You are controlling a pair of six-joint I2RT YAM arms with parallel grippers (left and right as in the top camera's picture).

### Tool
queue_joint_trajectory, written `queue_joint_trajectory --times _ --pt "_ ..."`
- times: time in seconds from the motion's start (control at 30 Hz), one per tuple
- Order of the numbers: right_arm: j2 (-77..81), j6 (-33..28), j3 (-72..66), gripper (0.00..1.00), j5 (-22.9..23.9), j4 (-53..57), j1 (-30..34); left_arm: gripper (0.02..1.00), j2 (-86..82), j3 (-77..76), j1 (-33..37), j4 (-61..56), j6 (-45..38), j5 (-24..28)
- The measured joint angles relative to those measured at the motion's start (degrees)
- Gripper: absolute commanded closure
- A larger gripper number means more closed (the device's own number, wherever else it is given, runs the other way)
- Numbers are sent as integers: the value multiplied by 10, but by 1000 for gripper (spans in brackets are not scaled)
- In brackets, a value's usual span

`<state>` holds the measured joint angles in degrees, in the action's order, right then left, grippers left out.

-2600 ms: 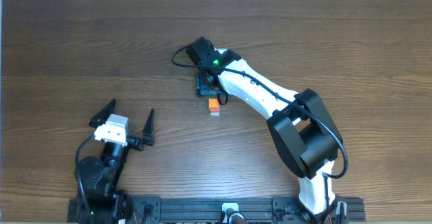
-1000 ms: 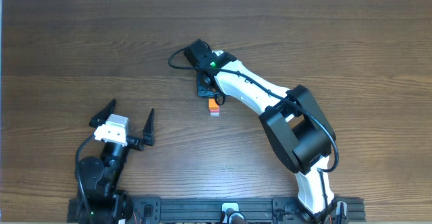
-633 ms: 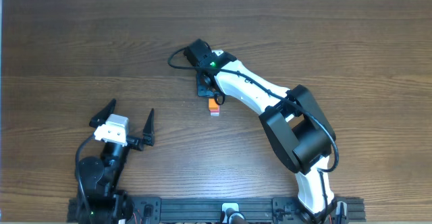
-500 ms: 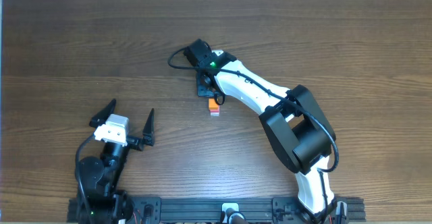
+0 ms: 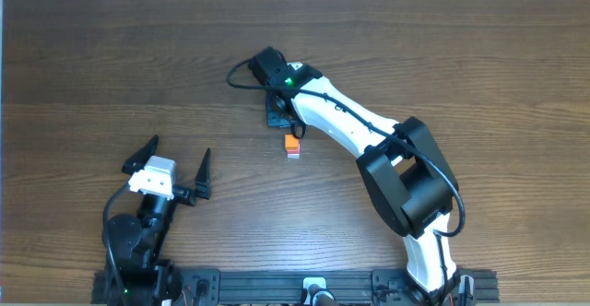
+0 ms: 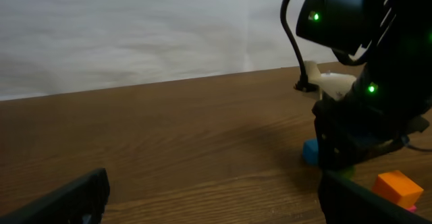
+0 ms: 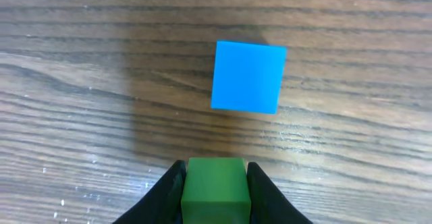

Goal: Stack Cubes

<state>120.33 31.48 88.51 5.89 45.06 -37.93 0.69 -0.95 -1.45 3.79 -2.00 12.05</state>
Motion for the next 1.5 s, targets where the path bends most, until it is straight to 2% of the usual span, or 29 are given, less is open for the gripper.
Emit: queue_joint_trajectory --times 0.27,0.43,0.57,0.93,1.17,1.5 --pt "2 -2 86 862 -4 98 2 20 0 0 0 0 0 0" --pt "2 -2 143 989 -4 155 2 18 0 0 0 0 0 0" --pt "-11 3 146 991 -1 194 1 18 0 0 0 0 0 0" --pt "-96 78 148 991 24 288 -34 18 0 0 0 0 0 0" --pt "-96 104 133 989 24 285 -49 18 0 0 0 0 0 0" --pt "-96 109 75 987 12 235 -50 18 0 0 0 0 0 0"
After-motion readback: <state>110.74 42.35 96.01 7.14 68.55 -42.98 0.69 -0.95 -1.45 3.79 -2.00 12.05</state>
